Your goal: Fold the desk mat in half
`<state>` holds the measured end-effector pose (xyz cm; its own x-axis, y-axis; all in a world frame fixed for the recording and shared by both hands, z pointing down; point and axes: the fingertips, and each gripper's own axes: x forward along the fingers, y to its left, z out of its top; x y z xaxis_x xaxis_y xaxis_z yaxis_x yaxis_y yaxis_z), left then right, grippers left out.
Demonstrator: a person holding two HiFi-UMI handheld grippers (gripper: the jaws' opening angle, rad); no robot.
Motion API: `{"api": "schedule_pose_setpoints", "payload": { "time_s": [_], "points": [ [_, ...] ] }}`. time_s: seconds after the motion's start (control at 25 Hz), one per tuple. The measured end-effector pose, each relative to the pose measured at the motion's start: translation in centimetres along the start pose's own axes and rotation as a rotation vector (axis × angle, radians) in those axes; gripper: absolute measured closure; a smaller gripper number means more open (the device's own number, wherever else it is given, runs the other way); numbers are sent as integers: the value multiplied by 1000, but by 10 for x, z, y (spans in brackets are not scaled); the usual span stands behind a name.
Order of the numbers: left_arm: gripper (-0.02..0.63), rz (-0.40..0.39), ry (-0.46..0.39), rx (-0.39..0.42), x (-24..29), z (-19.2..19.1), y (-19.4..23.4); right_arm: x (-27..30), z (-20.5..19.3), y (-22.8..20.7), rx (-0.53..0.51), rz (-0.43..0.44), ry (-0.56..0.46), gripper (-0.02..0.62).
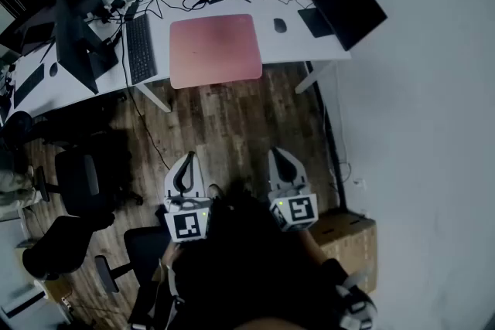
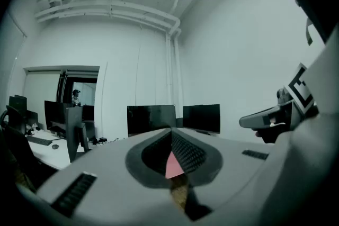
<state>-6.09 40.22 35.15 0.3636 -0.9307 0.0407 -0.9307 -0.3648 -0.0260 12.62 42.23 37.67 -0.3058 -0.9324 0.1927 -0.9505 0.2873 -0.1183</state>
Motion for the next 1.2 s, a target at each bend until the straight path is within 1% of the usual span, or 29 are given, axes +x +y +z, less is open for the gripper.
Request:
{"api": "schedule_pose_setpoints", "payload": {
  "time_s": [0.24,0.4,0.44,0.56,0.6,0.64,0.68,0.72,0.76,0.84,1.04,1.2],
  "points": [
    [600,-8,3,-12,4,-4,-5,0,-1,-1,4,-3,3,588],
    [600,-4,21,-5,5,-11,-5,-1,-1,-4,0,-4,-6,588],
    [600,-3,24,-14,6,-12,-5,-1,1,-4,-1,-2,-13,589],
    [600,-21,15,-93,2,-12,0,0,11,-3,-10,10,-57,588],
    [598,-27,9,-104,0,-14,3,1,13,-3,-14,13,-72,586],
    [588,-27,3,-100,-1,-15,7,3,14,-2,-16,17,-80,583],
    [519,-25,4,-87,-1,-18,10,5,12,-2,-16,20,-80,544],
    [449,-22,19,-71,0,-22,12,8,9,-2,-17,21,-71,467],
    [433,-19,42,-58,0,-26,14,10,5,-1,-19,19,-58,445],
    [423,-14,68,-61,0,-32,19,13,-2,2,-24,10,-33,439],
    [419,-16,94,-48,-12,-46,38,20,-14,20,-29,-4,-2,438],
    [419,-20,106,-38,-20,-59,51,27,-20,34,-69,-11,10,438]
  ]
}}
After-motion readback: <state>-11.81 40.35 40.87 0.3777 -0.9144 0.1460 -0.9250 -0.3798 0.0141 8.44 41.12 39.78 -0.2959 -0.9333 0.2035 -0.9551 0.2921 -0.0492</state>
